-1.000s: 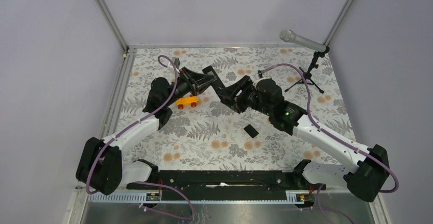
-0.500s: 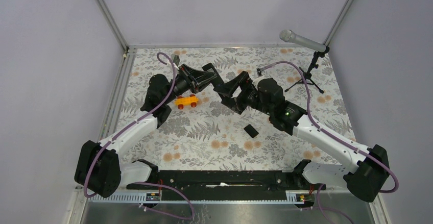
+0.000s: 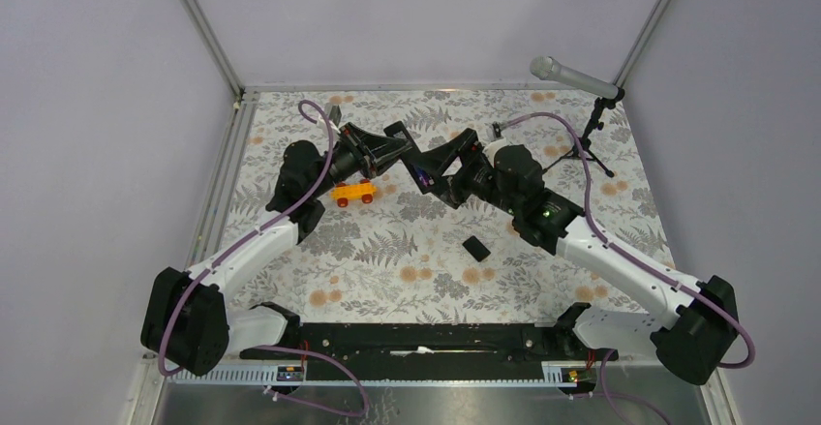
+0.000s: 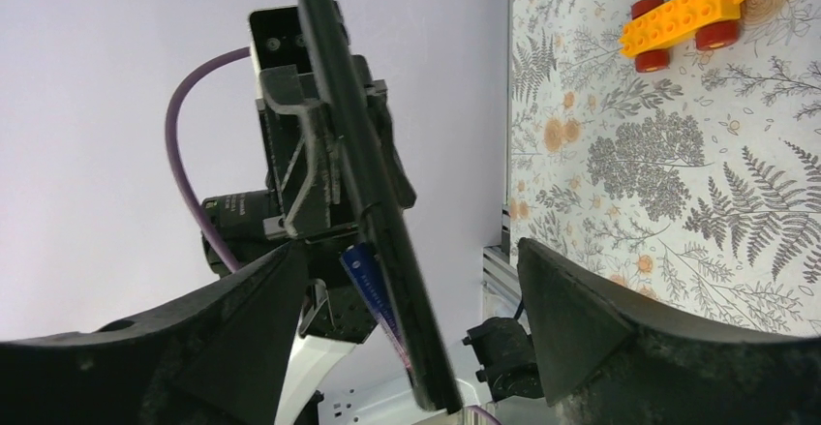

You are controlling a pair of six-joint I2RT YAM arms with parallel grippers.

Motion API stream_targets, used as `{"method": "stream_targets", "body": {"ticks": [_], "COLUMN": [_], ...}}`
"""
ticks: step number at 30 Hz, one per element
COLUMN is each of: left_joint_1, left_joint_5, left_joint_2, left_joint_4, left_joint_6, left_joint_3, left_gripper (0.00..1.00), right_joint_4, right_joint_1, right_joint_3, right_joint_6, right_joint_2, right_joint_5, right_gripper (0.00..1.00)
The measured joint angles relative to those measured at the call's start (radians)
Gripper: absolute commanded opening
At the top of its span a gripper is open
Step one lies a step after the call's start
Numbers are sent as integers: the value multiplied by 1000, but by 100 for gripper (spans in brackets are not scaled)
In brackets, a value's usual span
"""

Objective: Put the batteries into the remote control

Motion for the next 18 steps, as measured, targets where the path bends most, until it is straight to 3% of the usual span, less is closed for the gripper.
{"method": "stream_targets", "body": {"ticks": [7,18], "left_joint_1": [0,0], "left_joint_5": [2,14], "left_joint_2": [-12,-13], "left_joint_4": [-1,-4], "left_joint_6": [14,17], "left_joint_3": [0,0], "left_gripper": [0,0], "right_joint_4": [-8,30], "right_joint_1": [-4,-5], "right_joint_3": [0,-25], "right_joint_6": [24,58], "right_joint_2": [23,13], "right_joint_5": [-26,-58], "right_gripper": [69,58]}}
